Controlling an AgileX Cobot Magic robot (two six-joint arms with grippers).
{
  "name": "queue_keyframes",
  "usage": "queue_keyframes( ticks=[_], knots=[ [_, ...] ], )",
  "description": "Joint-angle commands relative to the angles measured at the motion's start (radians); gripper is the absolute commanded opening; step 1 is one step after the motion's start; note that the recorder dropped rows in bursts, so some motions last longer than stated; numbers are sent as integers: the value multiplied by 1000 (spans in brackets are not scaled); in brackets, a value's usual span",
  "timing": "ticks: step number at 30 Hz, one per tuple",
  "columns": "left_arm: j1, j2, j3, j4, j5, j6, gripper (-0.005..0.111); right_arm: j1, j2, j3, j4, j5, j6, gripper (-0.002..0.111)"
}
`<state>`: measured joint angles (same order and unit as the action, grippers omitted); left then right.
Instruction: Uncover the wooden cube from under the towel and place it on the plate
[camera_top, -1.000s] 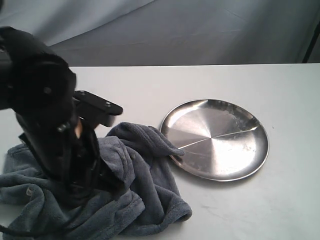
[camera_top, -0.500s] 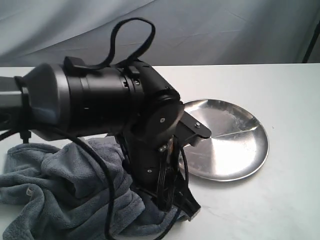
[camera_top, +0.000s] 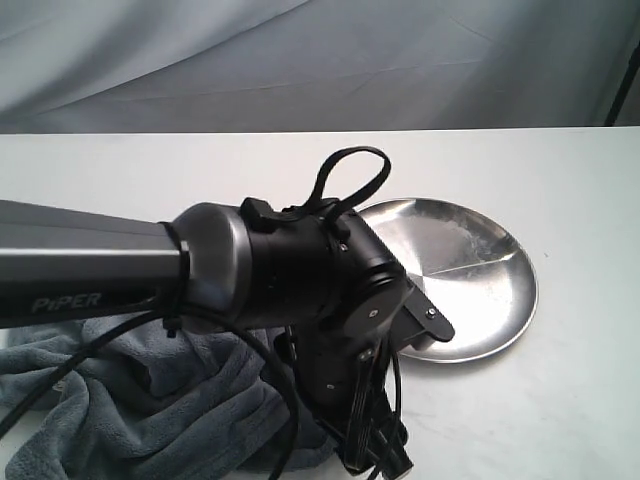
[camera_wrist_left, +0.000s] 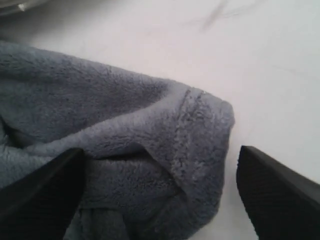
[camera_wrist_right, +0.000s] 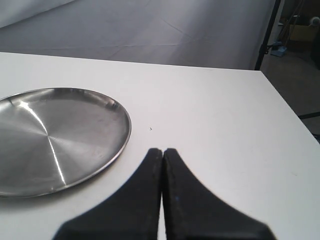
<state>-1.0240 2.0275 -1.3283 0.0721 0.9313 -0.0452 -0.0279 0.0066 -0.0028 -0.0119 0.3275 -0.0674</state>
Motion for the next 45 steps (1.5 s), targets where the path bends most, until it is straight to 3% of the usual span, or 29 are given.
queue_keyframes(
  ticks=[1, 6, 10, 19, 24, 29, 45],
  knots=[
    [-4, 20, -4, 10, -11, 2, 79, -5, -7, 3, 5, 0, -4, 0],
    [-4, 52, -4, 10, -18, -2, 78, -5, -7, 3, 5, 0, -4, 0],
    [-4, 61, -4, 12, -18, -2, 69, -5, -7, 3, 5, 0, -4, 0],
    [-4, 57, -4, 22, -7, -2, 1, -5, -7, 3, 5, 0, -4, 0],
    [-4, -14, -4, 195, 53, -143, 0, -5, -7, 3, 5, 0, -4, 0],
    [9, -131, -4, 206, -9, -190, 0, -5, -7, 3, 5, 0, -4, 0],
    [252, -399, -4, 191, -35, -243, 0, -5, -7, 3, 5, 0, -4, 0]
  ],
)
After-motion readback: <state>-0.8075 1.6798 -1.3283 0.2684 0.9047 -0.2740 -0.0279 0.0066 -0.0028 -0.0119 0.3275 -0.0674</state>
